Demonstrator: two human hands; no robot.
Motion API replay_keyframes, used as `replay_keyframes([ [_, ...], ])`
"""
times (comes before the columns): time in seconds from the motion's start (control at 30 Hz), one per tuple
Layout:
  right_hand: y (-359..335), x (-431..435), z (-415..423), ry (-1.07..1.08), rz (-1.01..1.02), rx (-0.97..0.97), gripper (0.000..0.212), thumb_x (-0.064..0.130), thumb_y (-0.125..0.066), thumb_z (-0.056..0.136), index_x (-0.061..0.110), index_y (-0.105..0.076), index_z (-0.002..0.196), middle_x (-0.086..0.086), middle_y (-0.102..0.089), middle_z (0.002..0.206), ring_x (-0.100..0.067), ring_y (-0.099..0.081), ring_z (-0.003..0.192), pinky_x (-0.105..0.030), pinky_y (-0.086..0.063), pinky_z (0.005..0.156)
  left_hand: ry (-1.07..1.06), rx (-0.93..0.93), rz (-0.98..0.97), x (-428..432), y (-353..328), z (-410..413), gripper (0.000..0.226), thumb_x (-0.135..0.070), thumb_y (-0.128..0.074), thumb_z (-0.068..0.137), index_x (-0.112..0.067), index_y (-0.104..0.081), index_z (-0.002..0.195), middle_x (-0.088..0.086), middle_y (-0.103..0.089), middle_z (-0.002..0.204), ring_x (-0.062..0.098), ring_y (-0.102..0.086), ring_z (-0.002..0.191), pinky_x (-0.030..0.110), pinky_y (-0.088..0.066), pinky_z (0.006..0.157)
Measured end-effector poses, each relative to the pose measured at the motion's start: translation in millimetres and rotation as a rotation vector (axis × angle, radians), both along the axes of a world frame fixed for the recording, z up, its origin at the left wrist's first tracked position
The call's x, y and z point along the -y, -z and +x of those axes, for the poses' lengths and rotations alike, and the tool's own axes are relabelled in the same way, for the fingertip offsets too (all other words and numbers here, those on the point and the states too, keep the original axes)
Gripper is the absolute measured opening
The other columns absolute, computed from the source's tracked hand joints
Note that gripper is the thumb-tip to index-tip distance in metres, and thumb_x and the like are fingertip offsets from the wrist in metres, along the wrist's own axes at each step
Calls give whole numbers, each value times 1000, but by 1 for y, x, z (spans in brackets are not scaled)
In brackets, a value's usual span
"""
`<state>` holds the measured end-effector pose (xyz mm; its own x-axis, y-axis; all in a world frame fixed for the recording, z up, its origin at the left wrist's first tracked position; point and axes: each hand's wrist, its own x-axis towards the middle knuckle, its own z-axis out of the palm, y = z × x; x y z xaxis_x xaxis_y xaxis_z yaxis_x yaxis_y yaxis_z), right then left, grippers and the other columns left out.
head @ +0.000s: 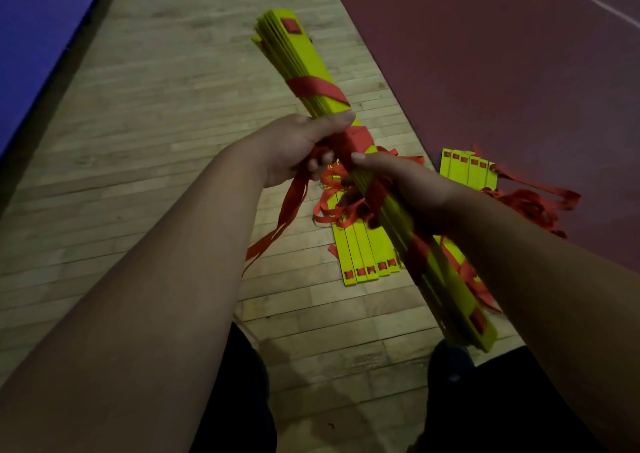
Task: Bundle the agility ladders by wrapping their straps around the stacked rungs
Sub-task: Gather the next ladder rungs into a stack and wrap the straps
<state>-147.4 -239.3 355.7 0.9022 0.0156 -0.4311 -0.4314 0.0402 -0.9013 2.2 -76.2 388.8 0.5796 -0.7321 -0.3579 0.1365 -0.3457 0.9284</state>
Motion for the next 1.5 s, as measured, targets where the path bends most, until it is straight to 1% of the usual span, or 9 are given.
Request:
replay_keyframes([
  [0.1,-15,0,-8,-92,194,-38,45,45,-55,103,10,-64,129,-16,-75,103,-29,-72,82,-41,-62,73,50,41,-24,-1,-5,-2,45,-57,-67,100,-15,-72,86,2,-58,65,11,-40,49,27,-41,54],
  [0.23,-9,-2,-5,4,32,17,26,38,-66,105,13,-65,98,-9,-61,80,-24,-58,66,-35,-51,59,-6,166,65,-2,-4,0,51,-59,-68,100,-9,-74,93,2,-70,71,12,-47,53,31,-46,57],
  [0.43,15,-12,0,122,-483,83,28,32,-71,103,20,-61,126,-6,-71,100,-24,-66,85,-34,-51,69,17,135,210,2,-7,-3,77,-78,-57,96,-5,-76,111,6,-76,81,12,-58,57,30,-52,56],
  [0.57,22,-18,3,64,-649,73,40,48,-68,103,25,-53,131,-2,-70,105,-19,-69,93,-35,-53,75,-28,136,258,5,-6,-5,77,-79,-48,100,-9,-79,105,6,-77,79,13,-59,54,28,-52,53],
  [0.77,15,-11,6,115,-418,45,56,73,-64,94,27,-63,126,-2,-73,119,-21,-70,111,-46,-56,96,-15,107,155,-4,1,3,66,-73,-55,102,-10,-76,100,4,-72,78,13,-52,55,30,-50,58],
  [0.97,-2,1,-2,13,82,13,55,45,-63,95,13,-63,140,-19,-75,124,-37,-75,101,-45,-58,83,90,122,36,-3,-8,-5,65,-67,-46,106,-11,-74,90,3,-66,71,12,-48,54,25,-48,57],
  [1.1,-11,-3,-6,-58,163,-22,32,29,-56,103,10,-62,128,-16,-74,100,-27,-69,76,-39,-58,71,97,152,37,-1,-7,-6,64,-66,-52,104,-7,-73,92,5,-69,73,13,-48,53,26,-47,56],
  [1.23,-2,-1,-2,63,27,6,19,26,-72,100,10,-66,108,-14,-63,87,-29,-62,71,-44,-56,66,58,185,120,-1,-5,-2,67,-67,-58,101,-2,-73,95,5,-74,74,13,-50,52,30,-51,55],
  [1.5,17,-16,3,91,-593,28,42,29,-71,102,19,-48,136,-9,-68,106,-23,-69,89,-38,-55,72,101,196,252,4,-7,-9,79,-81,-50,98,-9,-78,113,12,-82,94,14,-58,62,32,-54,65],
])
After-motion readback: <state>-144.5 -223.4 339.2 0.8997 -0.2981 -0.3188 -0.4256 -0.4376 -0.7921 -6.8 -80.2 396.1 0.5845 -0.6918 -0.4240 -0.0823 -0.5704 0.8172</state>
